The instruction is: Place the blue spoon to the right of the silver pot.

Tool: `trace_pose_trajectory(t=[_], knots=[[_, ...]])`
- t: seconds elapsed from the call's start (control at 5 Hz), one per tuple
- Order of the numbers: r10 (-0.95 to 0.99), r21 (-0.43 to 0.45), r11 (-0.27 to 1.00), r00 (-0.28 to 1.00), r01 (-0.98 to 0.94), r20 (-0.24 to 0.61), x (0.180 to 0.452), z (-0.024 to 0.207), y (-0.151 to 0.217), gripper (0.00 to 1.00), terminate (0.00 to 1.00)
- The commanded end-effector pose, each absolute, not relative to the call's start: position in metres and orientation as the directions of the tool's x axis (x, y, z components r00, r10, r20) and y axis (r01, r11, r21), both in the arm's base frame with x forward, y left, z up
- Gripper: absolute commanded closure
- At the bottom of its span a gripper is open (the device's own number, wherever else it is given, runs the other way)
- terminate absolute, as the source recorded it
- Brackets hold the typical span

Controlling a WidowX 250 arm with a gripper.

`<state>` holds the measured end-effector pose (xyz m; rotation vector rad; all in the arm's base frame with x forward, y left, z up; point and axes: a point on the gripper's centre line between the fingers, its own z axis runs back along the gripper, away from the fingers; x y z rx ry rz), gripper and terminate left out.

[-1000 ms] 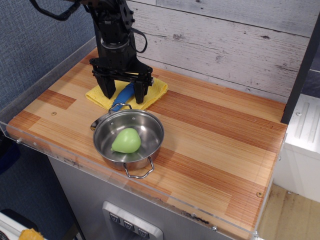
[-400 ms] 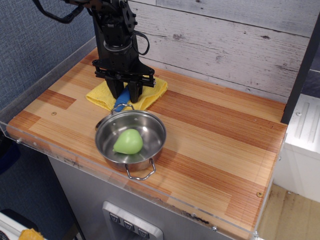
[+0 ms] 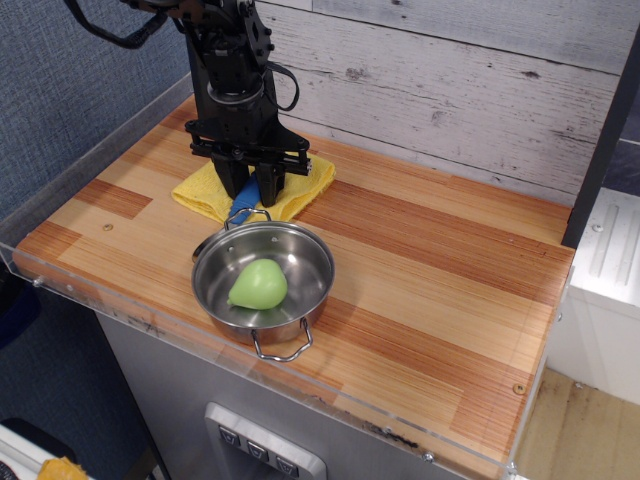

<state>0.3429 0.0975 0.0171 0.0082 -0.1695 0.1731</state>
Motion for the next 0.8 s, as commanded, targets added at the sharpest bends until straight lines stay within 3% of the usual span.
trace_pose_trajectory(t=[0.0, 0.6], knots=[[0.182, -0.002, 0.982, 0.945, -0.189, 0.272, 0.349, 0.089, 0.103, 1.00, 0.00], [0.202, -0.046, 0.979, 0.914, -0.199, 0.353, 0.344, 0.147, 0.101, 1.00, 0.00]])
